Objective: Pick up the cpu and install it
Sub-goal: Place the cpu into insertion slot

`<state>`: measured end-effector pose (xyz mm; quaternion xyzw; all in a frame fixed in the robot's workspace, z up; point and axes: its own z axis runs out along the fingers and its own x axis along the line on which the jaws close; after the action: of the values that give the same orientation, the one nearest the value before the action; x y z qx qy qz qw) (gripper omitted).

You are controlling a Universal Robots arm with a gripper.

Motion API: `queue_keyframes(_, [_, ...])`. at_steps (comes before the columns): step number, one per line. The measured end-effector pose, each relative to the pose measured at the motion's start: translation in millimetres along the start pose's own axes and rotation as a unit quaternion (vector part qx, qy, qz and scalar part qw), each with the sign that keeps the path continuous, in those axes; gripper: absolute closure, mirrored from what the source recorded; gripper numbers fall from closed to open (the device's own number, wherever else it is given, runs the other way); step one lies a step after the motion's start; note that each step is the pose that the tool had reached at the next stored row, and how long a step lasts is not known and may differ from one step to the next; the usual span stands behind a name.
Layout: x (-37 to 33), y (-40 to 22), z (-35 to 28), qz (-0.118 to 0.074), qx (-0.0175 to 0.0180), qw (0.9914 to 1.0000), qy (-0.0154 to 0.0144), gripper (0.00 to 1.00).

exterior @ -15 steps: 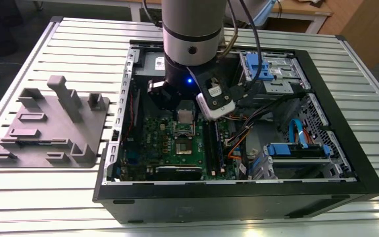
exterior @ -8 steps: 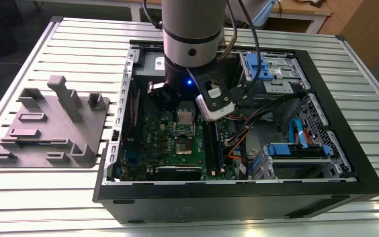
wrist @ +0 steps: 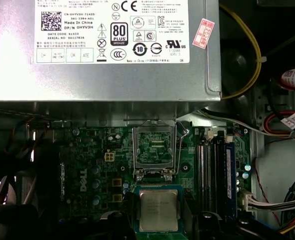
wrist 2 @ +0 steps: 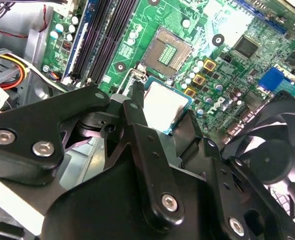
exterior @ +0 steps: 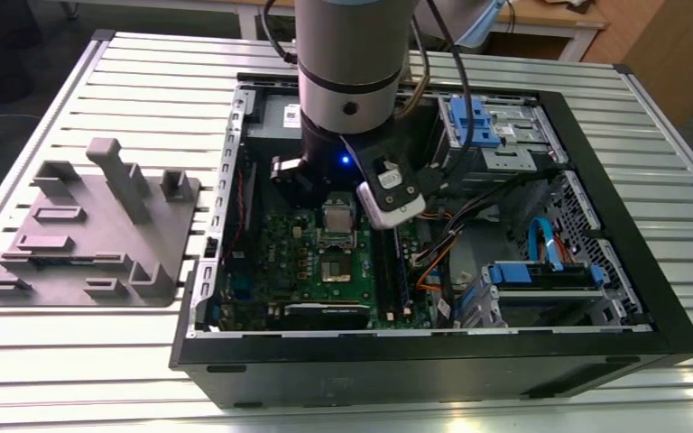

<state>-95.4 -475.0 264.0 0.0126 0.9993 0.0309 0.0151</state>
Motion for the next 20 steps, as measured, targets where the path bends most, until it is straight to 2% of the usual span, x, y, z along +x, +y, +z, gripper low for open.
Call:
queue_keyframes(14, [0.2,-0.4,5.9,0.0,0.0,1.0,0.0,0.53])
queue_keyframes(20, [0.2,-0.4,6.4,0.0,0.0,1.0,0.0,0.53])
